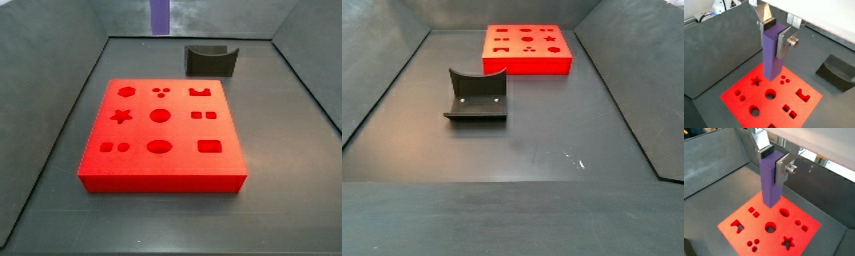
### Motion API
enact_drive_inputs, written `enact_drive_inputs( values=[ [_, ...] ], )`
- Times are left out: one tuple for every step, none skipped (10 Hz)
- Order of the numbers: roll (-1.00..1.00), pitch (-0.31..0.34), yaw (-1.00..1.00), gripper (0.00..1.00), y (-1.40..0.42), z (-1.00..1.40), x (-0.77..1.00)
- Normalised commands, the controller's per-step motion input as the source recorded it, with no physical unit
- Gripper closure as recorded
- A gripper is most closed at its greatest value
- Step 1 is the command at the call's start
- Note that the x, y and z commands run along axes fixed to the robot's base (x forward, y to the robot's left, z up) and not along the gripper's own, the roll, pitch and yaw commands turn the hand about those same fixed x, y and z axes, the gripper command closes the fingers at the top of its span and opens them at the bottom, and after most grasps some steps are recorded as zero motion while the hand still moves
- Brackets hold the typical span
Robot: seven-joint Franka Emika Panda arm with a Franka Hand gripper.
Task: Insert the rectangle object.
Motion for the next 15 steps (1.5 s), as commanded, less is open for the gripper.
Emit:
enact_drive_inputs(
  values=[
    [0.09,0.000,-0.11,1.00,-0.51,-0.64,0.73],
    [0.10,0.000,-0.10,1.00,-0.52,-0.71,0.65],
    [0.12,0.000,-0.06,1.00,-0.54,-0.72,0.59],
    [0.15,-0.011,-0.06,1.00,-0.53,-0.72,0.56],
    [0.22,0.000,-0.10,1.00,-0.49,-0.71,0.60],
    [0.27,0.000,-0.25,1.00,-0.33,-0.61,0.68],
    [0.26,0.000,-0.41,1.00,-0.27,-0.62,0.57],
    [0.24,0.001,-0.64,1.00,-0.10,-0.50,0.30],
    [0.13,0.000,-0.88,1.00,-0.01,-0.25,0.09],
    [0.05,-0.010,-0.90,1.00,0.00,-0.13,0.16],
    [0.06,-0.014,-0.92,1.00,0.00,-0.17,0.14],
    [0.05,-0.013,-0.97,1.00,0.00,-0.16,0.08],
    [0.04,-0.010,-1.00,1.00,0.00,-0.14,0.02],
    [0.05,-0.019,-1.00,1.00,0.00,-0.17,0.02],
    [0.07,-0.061,-0.77,1.00,-0.01,-0.23,0.35]
  ],
)
